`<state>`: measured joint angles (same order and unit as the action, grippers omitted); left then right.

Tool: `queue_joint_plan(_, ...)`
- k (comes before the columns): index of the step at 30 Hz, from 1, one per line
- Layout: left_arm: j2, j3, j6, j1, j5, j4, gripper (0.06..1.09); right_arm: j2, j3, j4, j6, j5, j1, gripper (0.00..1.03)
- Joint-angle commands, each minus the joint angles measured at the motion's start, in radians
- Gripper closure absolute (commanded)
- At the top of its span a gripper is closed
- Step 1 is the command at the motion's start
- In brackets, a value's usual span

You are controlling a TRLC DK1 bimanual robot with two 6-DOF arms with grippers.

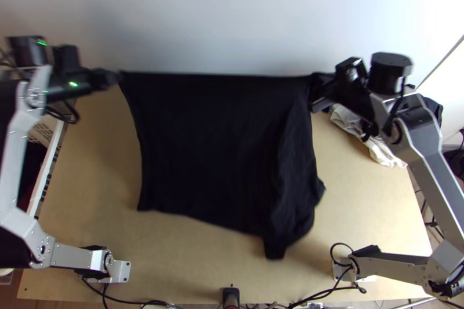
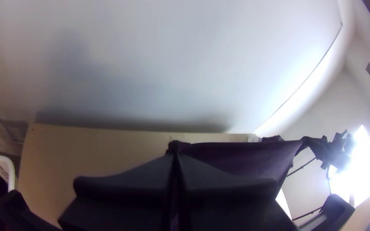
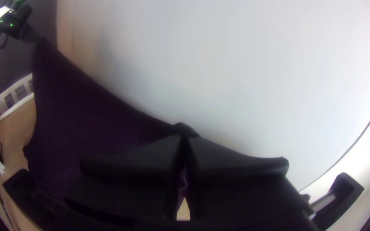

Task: Fold the t-shirt

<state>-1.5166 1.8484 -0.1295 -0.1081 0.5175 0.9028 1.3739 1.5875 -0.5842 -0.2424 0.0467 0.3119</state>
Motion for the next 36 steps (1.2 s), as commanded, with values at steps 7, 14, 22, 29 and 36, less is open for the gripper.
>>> queue_joint_plan(7, 0.210, 0.198, -0.013, -0.073, 0.041, -0.119, 1.05, -0.093, 0.190, 0.020, -0.061, -0.073, 0.032, 1.00)
queue_joint_plan(14, 0.322, 0.199, -0.009, -0.090, 0.038, -0.140, 1.05, -0.185, 0.230, 0.072, -0.087, -0.093, 0.064, 1.00)
queue_joint_plan(22, 0.454, 0.212, 0.019, -0.093, 0.038, -0.137, 1.05, -0.248, 0.333, 0.017, -0.123, -0.100, 0.093, 1.00)
queue_joint_plan(29, 0.526, 0.222, 0.019, -0.114, 0.039, -0.108, 1.05, -0.346, 0.358, -0.092, -0.140, -0.108, 0.096, 1.00)
queue_joint_plan(36, 0.573, 0.236, 0.019, -0.099, 0.045, -0.007, 1.05, -0.414, 0.350, -0.241, -0.089, -0.119, 0.096, 1.00)
